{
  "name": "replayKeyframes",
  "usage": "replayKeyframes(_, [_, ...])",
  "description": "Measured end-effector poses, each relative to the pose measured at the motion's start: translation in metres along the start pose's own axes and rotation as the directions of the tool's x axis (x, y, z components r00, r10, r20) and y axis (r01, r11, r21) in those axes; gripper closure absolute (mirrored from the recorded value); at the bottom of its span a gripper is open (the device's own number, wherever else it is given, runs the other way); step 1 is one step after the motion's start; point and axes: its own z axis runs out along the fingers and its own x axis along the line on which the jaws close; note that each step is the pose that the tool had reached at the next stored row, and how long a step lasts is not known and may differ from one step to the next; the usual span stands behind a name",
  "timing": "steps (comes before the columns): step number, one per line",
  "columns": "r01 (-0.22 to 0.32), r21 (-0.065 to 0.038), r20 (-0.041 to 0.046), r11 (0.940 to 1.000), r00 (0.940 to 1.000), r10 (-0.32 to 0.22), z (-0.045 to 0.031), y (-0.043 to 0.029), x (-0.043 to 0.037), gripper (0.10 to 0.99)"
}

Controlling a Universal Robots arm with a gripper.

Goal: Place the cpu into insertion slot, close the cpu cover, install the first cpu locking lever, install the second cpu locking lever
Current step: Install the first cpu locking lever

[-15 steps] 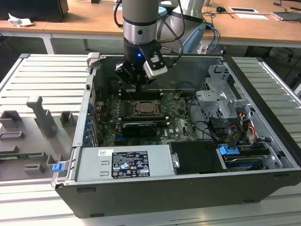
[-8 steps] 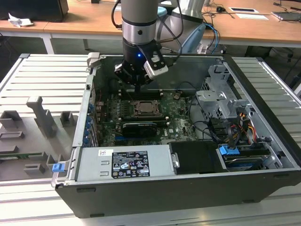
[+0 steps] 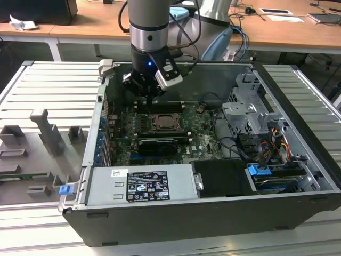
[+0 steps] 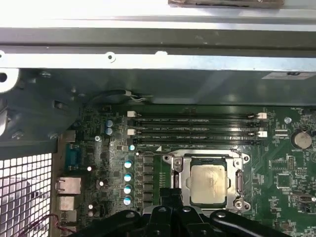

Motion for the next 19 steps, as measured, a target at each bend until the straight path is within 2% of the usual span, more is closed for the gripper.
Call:
replayKeyframes(3, [0.000, -0.001, 0.0026, 1.0000, 1.0000, 0.000, 0.0020, 0.0000, 0.0080, 0.980])
replayKeyframes(5, [0.000, -0.001, 0.0028, 1.0000, 1.0000, 0.000, 0.0036, 0.0008, 0.0160, 0.980])
replayKeyframes(7, [0.000, -0.001, 0.0026, 1.0000, 1.0000, 0.000, 0.0092, 0.0066, 0.0298, 0.980])
replayKeyframes(8, [0.001, -0.001, 0.0026, 1.0000, 1.0000, -0.001, 0.0112, 0.0131, 0.0332, 0.980])
replayKeyframes(11, [0.002, -0.001, 0.0025, 1.0000, 1.0000, -0.002, 0.0142, 0.0245, 0.0341, 0.980])
replayKeyframes(13, [0.002, -0.001, 0.0025, 1.0000, 1.0000, -0.002, 0.0153, 0.0278, 0.0341, 0.980])
replayKeyframes(19, [0.003, -0.001, 0.0025, 1.0000, 1.0000, -0.003, 0.0164, 0.0291, 0.0331, 0.980])
